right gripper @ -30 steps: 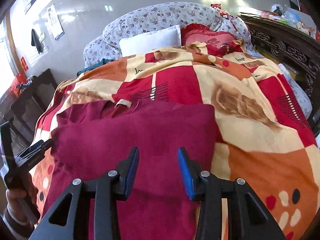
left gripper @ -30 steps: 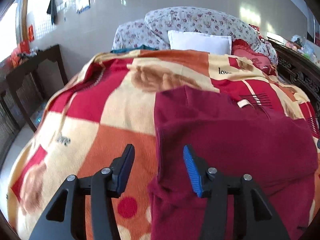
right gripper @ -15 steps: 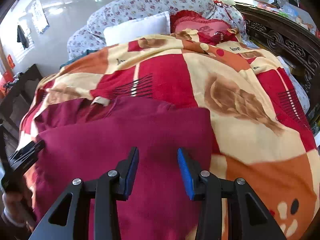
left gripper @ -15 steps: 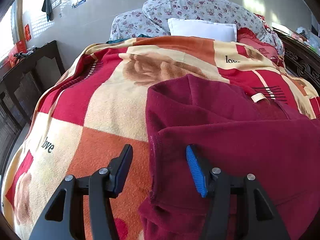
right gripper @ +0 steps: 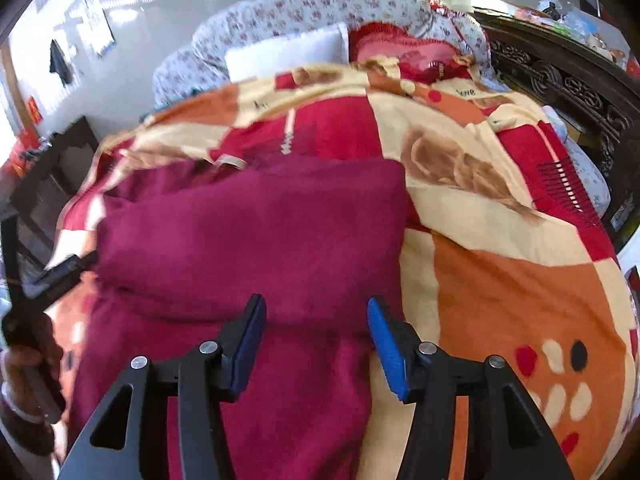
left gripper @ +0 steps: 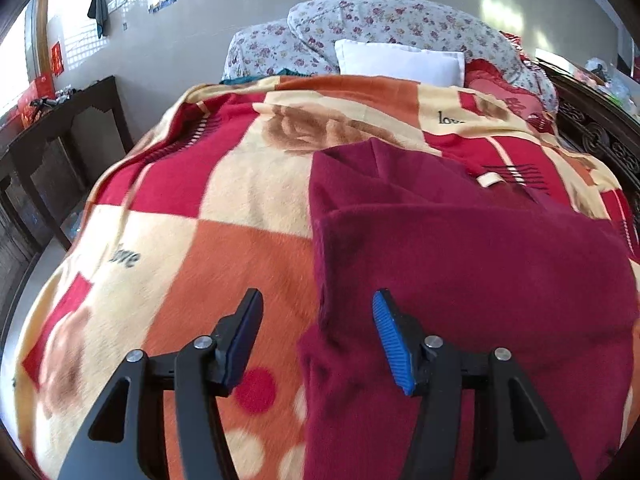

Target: Fold small clothes

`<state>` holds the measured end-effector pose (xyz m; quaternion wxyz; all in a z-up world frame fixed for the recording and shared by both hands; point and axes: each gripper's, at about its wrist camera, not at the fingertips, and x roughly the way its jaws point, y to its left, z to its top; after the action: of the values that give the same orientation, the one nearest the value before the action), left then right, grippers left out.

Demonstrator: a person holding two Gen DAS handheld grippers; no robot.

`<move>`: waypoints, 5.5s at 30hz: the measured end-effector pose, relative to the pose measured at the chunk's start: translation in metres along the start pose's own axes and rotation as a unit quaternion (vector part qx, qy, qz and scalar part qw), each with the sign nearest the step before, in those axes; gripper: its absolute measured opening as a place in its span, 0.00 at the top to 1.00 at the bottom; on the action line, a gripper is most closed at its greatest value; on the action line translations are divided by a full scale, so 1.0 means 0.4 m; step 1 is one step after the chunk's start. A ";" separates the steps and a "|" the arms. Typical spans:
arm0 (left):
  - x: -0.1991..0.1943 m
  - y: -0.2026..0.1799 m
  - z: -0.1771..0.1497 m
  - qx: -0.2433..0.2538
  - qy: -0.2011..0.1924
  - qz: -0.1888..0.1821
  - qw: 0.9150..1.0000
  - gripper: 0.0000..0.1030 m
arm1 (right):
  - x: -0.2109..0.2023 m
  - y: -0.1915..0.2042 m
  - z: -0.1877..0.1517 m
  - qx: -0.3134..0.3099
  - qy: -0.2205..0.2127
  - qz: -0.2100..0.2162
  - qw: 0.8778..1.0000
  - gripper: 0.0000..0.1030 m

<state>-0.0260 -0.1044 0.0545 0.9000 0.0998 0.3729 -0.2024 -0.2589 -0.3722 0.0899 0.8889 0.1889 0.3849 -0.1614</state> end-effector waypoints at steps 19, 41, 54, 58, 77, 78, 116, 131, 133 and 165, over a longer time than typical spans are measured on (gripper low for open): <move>-0.337 0.086 -0.311 0.028 0.024 -0.058 0.998 0.20 | -0.242 -0.004 -0.371 -0.023 0.067 0.039 0.997 0.20; -0.329 0.105 -0.519 0.028 0.121 -0.090 0.988 0.20 | -0.219 0.016 -0.535 -0.080 0.083 0.029 0.993 0.85; -0.325 0.091 -0.536 0.025 0.121 -0.075 0.989 0.13 | -0.215 -0.019 -0.541 0.001 0.082 0.114 0.990 0.64; -0.324 0.088 -0.540 0.027 0.120 -0.074 0.990 0.11 | -0.213 -0.004 -0.544 -0.009 0.082 0.120 0.989 0.54; -0.356 0.056 -0.518 0.092 0.128 -0.142 0.977 0.89 | -0.224 -0.003 -0.478 -0.013 0.039 0.220 0.975 0.85; -0.358 0.057 -0.509 0.091 0.129 -0.147 0.976 0.90 | -0.229 -0.007 -0.457 -0.008 0.027 0.229 0.973 0.85; 0.048 0.004 0.258 -0.010 0.056 -0.184 0.981 0.73 | 0.146 -0.226 0.240 0.195 -0.061 0.151 0.967 0.40; 0.005 -0.016 0.235 0.057 -0.022 -0.095 0.994 0.27 | 0.187 -0.054 0.246 0.014 -0.062 0.018 0.998 0.22; 0.036 -0.021 0.228 0.060 -0.016 -0.089 0.994 0.27 | 0.217 -0.079 0.260 0.032 -0.058 0.010 0.998 0.21; 0.113 -0.035 0.259 0.007 -0.028 -0.093 0.995 0.40 | 0.232 0.015 0.284 -0.033 -0.060 -0.012 0.998 0.57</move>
<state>0.0621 -0.1643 0.0947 0.8867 0.0646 0.3536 -0.2907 -0.1251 -0.4322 0.0939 0.9142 0.1444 0.3382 -0.1703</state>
